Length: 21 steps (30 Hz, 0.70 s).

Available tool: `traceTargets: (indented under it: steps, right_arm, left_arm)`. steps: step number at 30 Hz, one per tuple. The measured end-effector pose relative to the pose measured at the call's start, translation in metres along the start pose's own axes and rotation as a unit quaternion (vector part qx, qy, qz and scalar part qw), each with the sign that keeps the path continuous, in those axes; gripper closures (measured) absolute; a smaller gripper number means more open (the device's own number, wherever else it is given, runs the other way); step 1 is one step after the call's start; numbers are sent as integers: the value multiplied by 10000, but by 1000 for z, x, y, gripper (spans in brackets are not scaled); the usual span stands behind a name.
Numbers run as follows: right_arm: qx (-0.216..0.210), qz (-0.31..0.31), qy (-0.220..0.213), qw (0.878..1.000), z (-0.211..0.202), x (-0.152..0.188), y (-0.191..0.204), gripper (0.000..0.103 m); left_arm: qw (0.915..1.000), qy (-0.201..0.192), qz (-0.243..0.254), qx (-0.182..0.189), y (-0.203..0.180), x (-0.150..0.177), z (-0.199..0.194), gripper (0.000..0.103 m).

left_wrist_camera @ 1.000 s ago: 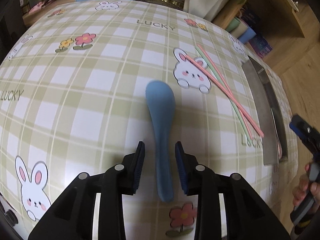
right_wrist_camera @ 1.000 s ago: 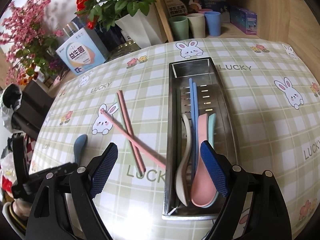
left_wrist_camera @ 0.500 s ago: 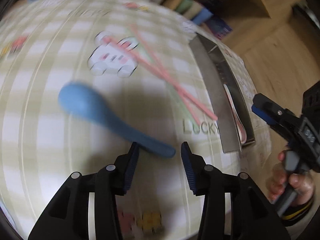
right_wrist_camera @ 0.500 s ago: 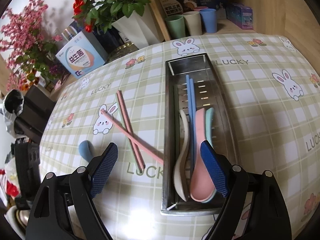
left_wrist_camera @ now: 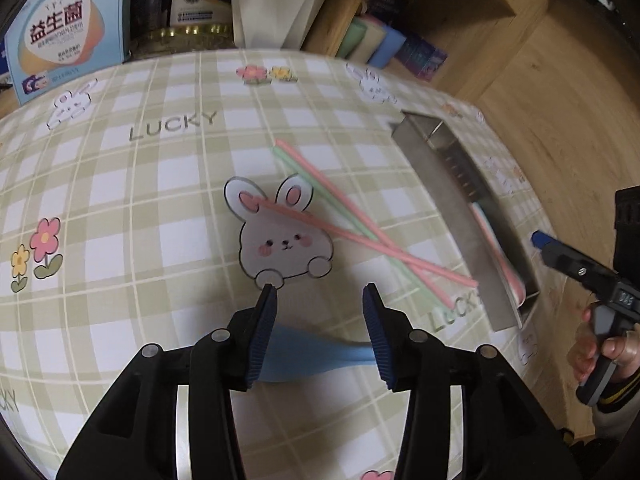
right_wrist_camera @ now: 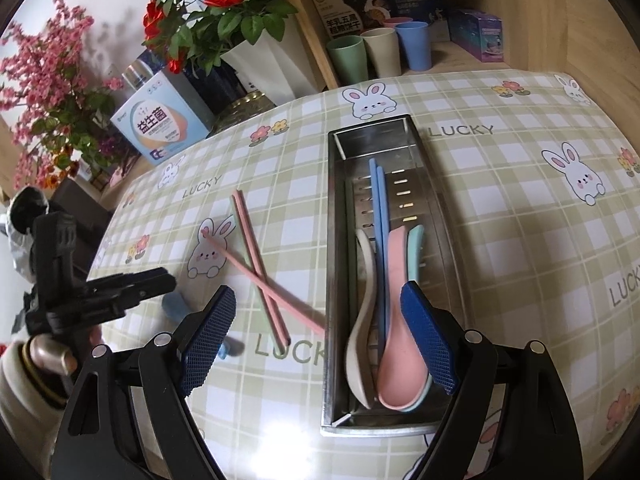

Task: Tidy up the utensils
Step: 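Lift the blue spoon off the table with the left tool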

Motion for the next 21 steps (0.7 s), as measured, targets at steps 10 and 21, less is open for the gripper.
traceTargets:
  steps: [10,21]
  right_arm:
    - [-9,-20,9,10000,0,1,2,22]
    - [-67,-97,62,9999,2,3,10,22]
  left_arm:
    - [9995,291,-101,74,9,21,1,60]
    - [9842,729,1537,-489,-38,82,-1,60]
Point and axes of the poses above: each gripper's, at about its wrist camera, not at the fingertips, and z roughly the way its jaws point, y to its left, x to its underside, the point moved 3 cm from there along z, roughly the way its jaws point, and after that the axes turned 5 degrees about -z, right-handed, at the moved point
